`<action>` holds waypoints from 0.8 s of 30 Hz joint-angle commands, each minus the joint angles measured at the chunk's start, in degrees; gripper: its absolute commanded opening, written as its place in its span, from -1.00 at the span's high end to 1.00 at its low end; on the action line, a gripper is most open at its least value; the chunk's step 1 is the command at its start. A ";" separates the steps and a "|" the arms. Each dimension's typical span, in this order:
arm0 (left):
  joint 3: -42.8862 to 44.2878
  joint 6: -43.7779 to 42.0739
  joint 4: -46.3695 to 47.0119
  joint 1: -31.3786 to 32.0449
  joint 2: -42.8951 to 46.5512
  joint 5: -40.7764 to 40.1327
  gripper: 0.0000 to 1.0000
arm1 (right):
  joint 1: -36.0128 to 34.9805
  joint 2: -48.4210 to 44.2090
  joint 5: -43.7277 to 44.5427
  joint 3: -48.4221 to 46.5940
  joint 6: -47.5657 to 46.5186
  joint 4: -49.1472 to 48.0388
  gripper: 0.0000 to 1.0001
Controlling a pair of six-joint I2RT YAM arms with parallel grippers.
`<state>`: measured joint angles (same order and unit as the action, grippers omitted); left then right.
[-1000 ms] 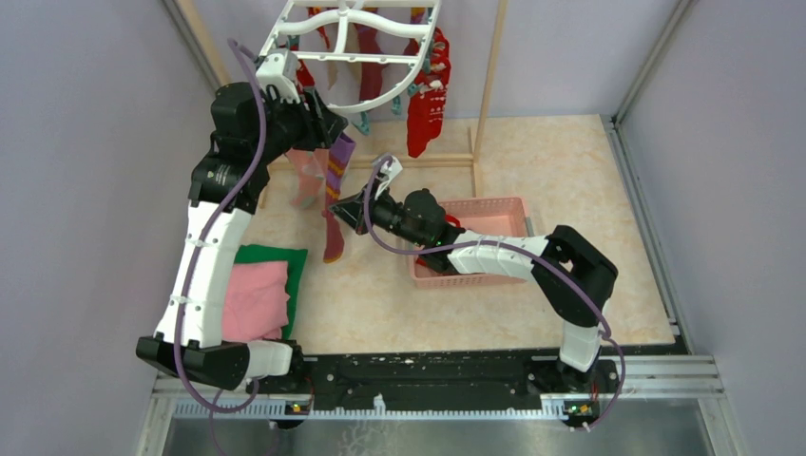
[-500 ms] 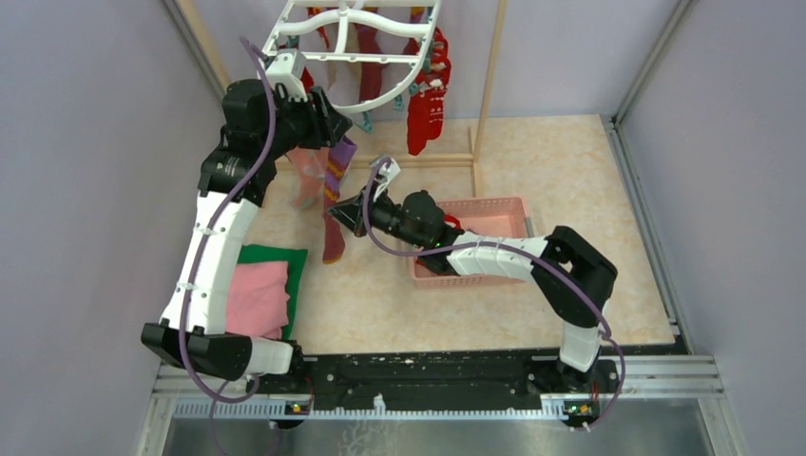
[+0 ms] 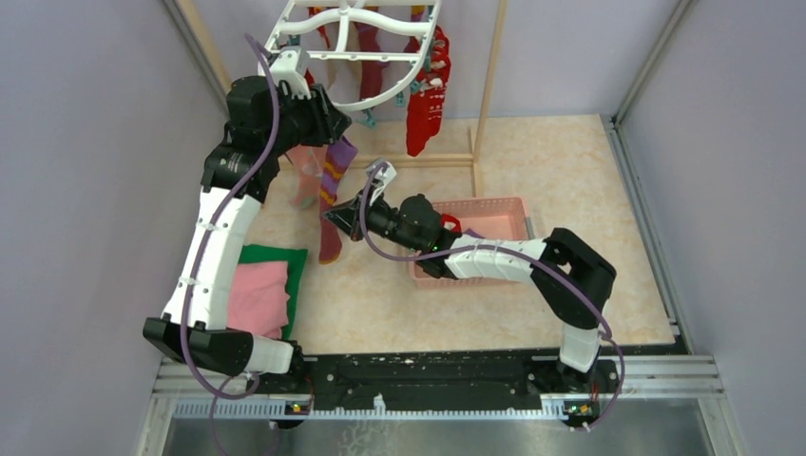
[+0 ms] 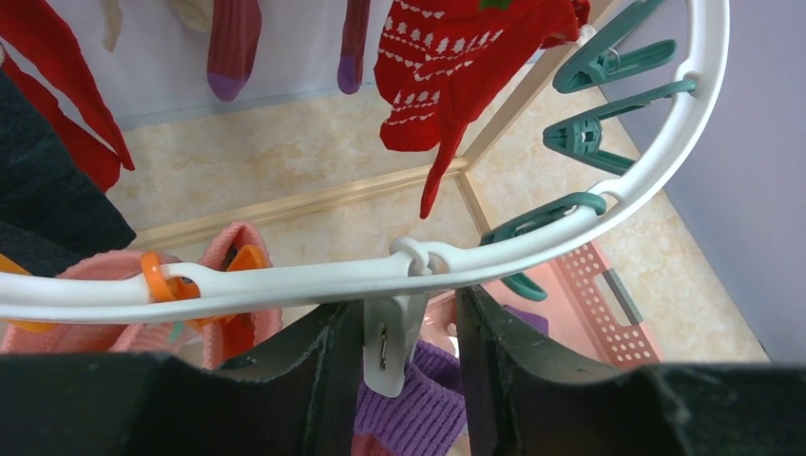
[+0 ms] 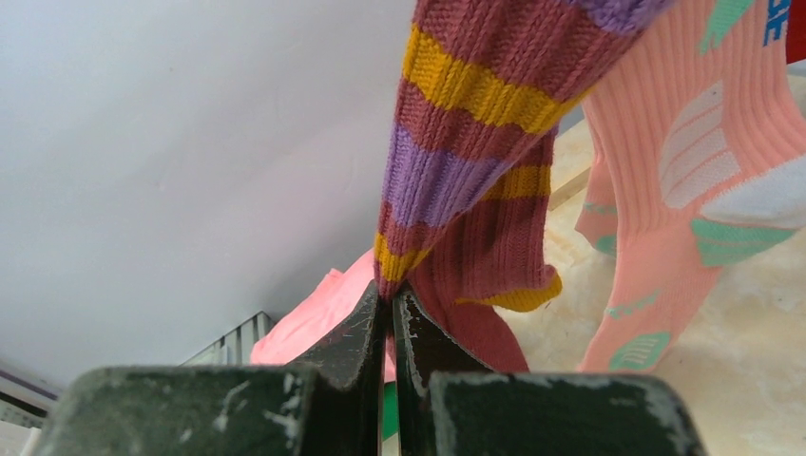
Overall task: Remove the socks clipped to the hanger
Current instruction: Remove the sock from the hanger.
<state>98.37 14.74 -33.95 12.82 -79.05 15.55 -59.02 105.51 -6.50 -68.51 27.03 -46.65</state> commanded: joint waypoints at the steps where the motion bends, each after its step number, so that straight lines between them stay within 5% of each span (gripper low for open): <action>1: 1.76 -2.19 3.70 0.53 0.03 -2.37 0.11 | -2.02 -2.59 0.93 -2.74 -1.64 0.21 1.00; 9: 2.04 -2.57 4.10 0.67 -0.17 -0.84 0.47 | -2.33 -3.97 1.59 -2.15 -1.92 0.67 1.00; 10: 1.90 -2.61 4.42 0.63 0.12 0.16 0.39 | -2.30 -4.23 2.00 -1.90 -2.04 0.86 1.00; 13: 2.48 -2.80 2.60 0.63 0.23 3.27 -0.44 | -2.09 -5.29 1.93 -1.48 -2.15 0.98 1.00; 16: 3.03 -3.70 -0.78 0.54 0.64 5.70 -0.94 | -1.71 -6.05 0.80 -1.63 -0.90 1.44 1.00; 24: 3.73 -11.51 -12.86 -0.79 3.28 13.68 -0.98 | 0.85 -8.66 -4.15 0.76 4.58 -0.30 1.00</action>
<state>100.18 8.56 -40.29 12.86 -78.78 23.18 -59.64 101.14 -6.76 -68.53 28.29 -44.12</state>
